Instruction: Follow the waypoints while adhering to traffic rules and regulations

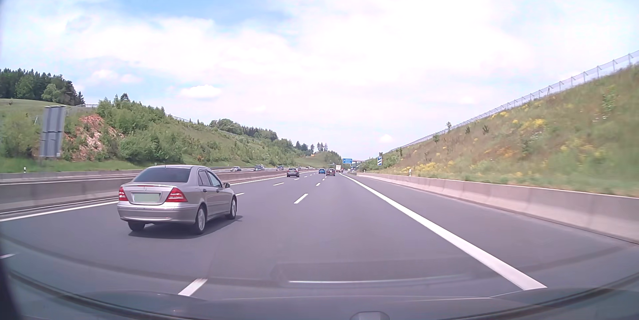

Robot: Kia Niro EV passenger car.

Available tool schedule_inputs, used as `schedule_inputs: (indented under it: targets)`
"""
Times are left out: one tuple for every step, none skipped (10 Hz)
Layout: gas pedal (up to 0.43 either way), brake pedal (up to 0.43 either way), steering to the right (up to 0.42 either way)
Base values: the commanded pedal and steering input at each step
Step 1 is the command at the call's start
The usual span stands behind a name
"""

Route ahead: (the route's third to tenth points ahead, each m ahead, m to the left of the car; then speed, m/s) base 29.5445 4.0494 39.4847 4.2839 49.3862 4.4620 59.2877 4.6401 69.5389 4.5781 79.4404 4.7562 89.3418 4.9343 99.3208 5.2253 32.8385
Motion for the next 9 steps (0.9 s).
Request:
schedule_inputs:
  targets:
    - [0.130,0.000,-0.001]
    - [0.130,0.000,0.001]
    - [0.130,0.000,0.002]
    - [0.130,0.000,0.002]
    - [0.130,0.000,0.002]
    - [0.130,0.000,0.001]
    - [0.130,0.000,0.000]
    - [0.138,0.000,0.000]
    - [0.169,0.000,0.000]
